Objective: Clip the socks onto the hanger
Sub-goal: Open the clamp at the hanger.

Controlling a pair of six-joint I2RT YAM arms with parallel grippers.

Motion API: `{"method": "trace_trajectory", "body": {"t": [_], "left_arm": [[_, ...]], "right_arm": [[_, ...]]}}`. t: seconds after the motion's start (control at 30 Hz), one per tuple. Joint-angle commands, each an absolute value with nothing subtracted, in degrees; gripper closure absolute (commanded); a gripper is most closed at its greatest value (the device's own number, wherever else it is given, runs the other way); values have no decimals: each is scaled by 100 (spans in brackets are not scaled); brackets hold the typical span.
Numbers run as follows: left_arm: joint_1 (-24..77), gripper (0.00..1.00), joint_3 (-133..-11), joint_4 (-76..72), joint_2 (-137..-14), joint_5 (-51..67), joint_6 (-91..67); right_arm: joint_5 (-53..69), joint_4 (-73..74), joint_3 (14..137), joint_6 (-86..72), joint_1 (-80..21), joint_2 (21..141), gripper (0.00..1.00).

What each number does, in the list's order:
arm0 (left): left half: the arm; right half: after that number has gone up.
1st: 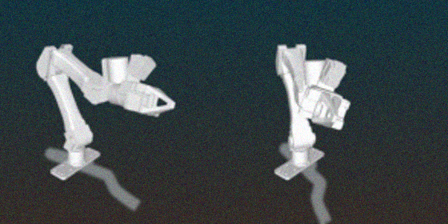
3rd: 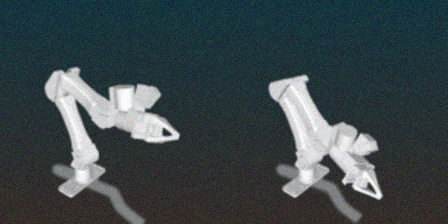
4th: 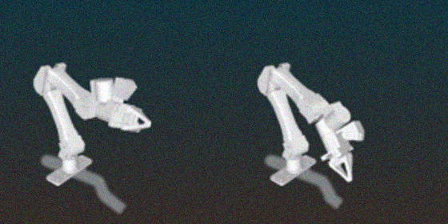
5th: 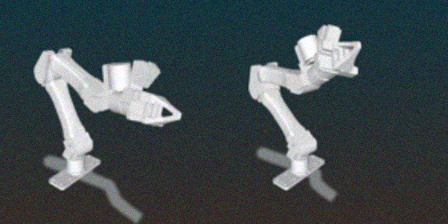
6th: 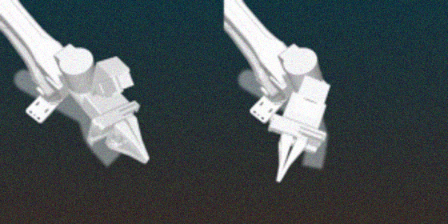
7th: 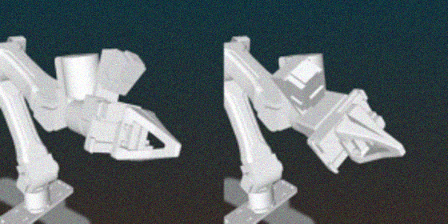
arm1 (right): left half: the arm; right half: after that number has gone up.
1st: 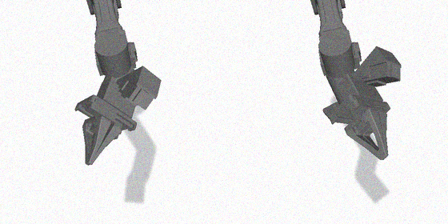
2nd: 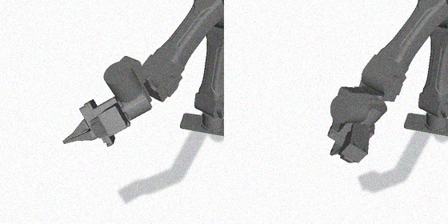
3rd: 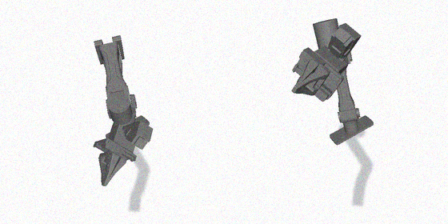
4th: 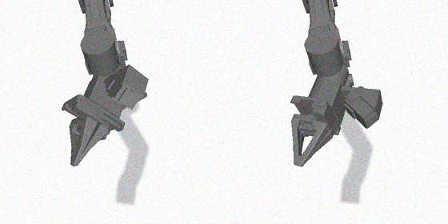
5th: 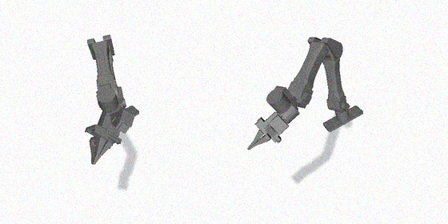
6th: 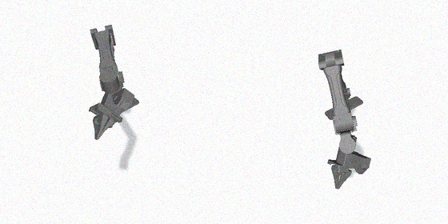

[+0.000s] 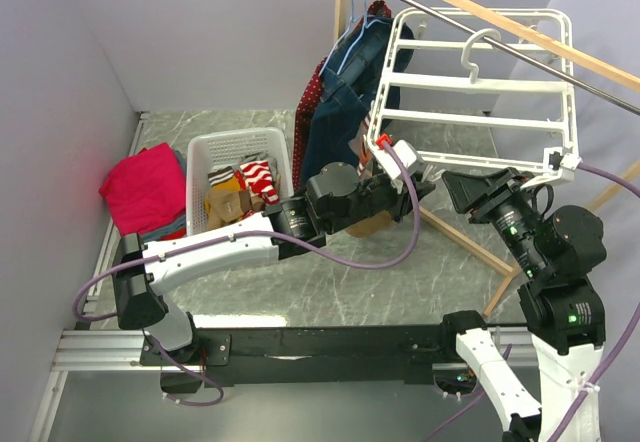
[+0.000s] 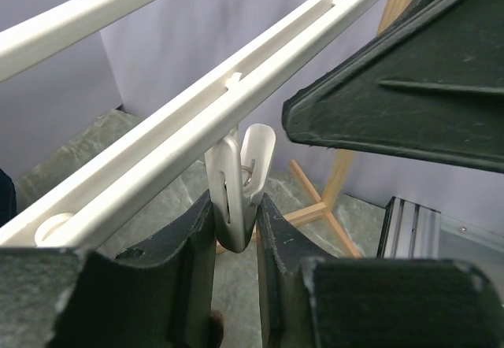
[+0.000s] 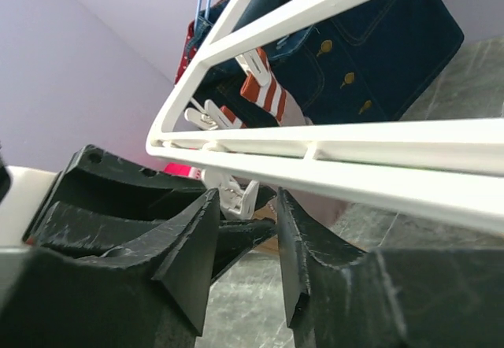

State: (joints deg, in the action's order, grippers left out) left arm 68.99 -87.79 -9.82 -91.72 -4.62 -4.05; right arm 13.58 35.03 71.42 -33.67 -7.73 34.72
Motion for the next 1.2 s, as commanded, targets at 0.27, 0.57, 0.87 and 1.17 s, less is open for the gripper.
{"method": "trace_trajectory", "body": {"t": [0.27,0.57,0.87,1.17], "left_arm": [[7031,79,-9061,-1064,-9220,-721,-62],[7031,73,-8947,-1099,-9114,-510,-62],[6751,55,-8824,-1037,-8948,447,-439],[6688,57,-8737,-1212,-8947,422,-203]], "right_arm": [[1582,3041,7031,-3472,-800,3761,64],[1556,3050,6961,-3393,-800,3806,87],[1512,3173,7014,-3015,-800,3744,100],[1862,3199,7119,-2997,-800,3832,100]]}}
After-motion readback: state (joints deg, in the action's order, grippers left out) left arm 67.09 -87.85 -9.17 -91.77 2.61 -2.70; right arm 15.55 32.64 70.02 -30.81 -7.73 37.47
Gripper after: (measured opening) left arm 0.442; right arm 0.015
